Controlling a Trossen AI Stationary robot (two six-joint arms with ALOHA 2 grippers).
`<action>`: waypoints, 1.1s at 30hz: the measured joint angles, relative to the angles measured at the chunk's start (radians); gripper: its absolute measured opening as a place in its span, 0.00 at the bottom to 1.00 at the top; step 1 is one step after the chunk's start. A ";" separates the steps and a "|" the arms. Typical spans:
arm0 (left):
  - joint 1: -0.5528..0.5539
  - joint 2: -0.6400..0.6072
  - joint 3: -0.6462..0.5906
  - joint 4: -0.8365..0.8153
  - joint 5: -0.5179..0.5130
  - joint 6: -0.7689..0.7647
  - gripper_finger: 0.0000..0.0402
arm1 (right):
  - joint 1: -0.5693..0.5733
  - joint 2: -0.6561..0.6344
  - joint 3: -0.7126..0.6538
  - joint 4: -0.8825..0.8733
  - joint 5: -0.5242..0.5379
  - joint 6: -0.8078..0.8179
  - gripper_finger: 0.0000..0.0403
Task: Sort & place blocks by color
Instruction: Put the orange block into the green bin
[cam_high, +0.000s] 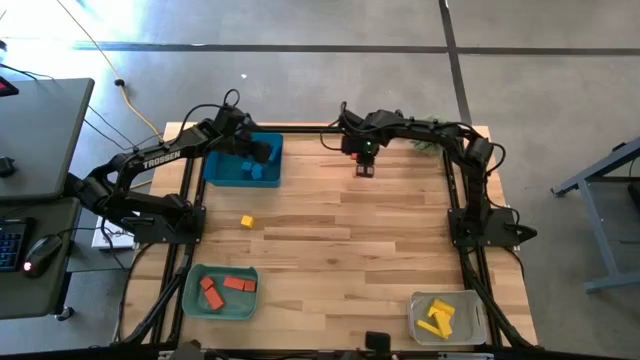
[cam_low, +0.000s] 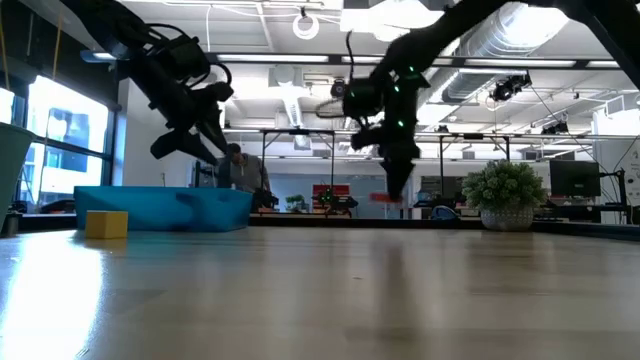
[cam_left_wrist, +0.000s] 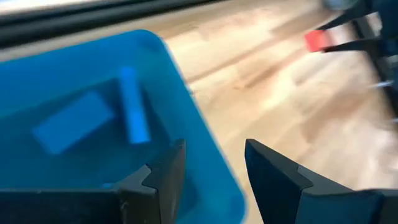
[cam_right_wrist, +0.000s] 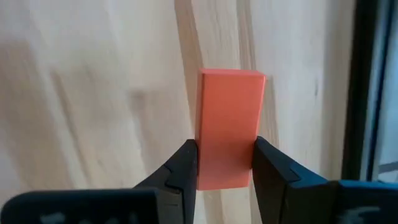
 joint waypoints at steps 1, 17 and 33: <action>0.000 0.000 0.000 0.008 0.026 -0.012 0.38 | 0.014 0.000 0.020 -0.006 0.001 0.020 0.23; -0.008 0.000 0.000 0.064 0.304 -0.088 0.38 | 0.280 -0.001 0.299 -0.004 0.099 0.211 0.23; -0.173 0.000 0.000 0.193 0.317 -0.243 0.38 | 0.393 0.003 0.320 0.093 0.206 0.275 0.23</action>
